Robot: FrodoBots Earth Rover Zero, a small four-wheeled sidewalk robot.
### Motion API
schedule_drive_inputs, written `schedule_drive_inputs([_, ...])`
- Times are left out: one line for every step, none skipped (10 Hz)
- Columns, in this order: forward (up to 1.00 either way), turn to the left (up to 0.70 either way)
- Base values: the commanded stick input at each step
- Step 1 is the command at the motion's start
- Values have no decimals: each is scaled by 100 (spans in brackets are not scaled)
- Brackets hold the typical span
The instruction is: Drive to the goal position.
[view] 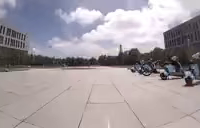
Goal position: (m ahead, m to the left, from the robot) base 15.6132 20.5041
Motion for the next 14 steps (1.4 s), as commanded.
schedule_drive_inputs([100,0])
schedule_drive_inputs([100,40])
schedule_drive_inputs([100,40])
schedule_drive_inputs([100,40])
schedule_drive_inputs([100,40])
schedule_drive_inputs([100,40])
schedule_drive_inputs([100,11])
schedule_drive_inputs([100,0])
schedule_drive_inputs([100,0])
schedule_drive_inputs([100,0])
schedule_drive_inputs([100,0])
schedule_drive_inputs([100,0])
schedule_drive_inputs([100,0])
schedule_drive_inputs([100,8])
